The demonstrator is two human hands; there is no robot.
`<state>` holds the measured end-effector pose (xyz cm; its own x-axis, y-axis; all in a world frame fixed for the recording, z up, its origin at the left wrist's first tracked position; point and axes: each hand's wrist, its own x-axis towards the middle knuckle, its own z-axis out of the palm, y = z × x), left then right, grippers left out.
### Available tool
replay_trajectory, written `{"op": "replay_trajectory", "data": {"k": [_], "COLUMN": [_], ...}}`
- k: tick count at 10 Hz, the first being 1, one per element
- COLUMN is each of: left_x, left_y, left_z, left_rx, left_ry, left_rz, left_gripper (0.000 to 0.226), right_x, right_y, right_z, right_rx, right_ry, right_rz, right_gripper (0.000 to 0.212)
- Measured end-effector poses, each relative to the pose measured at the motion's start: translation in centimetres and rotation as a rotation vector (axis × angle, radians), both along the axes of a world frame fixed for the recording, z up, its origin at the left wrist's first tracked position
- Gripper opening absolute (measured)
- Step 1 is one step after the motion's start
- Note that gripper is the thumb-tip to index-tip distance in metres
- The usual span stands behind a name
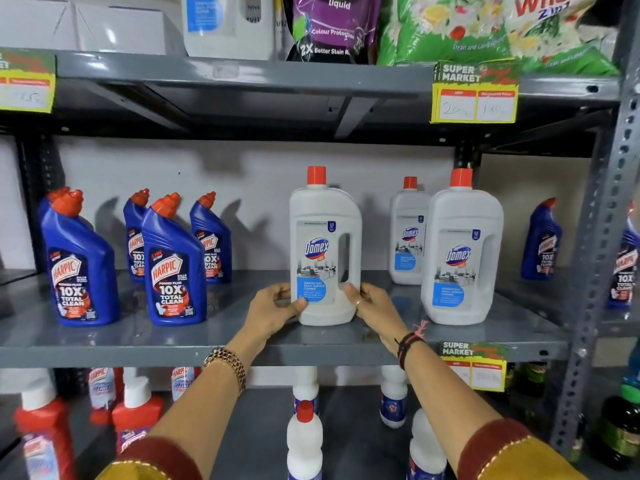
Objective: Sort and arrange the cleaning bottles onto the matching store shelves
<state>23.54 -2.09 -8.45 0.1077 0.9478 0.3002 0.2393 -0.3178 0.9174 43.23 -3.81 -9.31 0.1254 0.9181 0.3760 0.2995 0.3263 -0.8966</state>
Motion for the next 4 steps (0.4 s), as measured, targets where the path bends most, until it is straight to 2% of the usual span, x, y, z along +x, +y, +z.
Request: {"op": "replay_trajectory", "data": {"k": [2, 4], "left_x": [-0.04, 0.20], "left_y": [-0.06, -0.81], "left_z": [0.09, 0.48], "left_rx": [-0.008, 0.025], "left_ry": [0.003, 0.019], "left_rz": [-0.008, 0.004], "left_gripper": [0.046, 0.047], "right_x": [0.35, -0.26], "right_y": [0.46, -0.40], "right_z": [-0.27, 0.46], "right_rx": [-0.021, 0.018], "right_ry": [-0.002, 0.006], "right_rz": [-0.012, -0.049], "right_gripper": [0.090, 0.042]}}
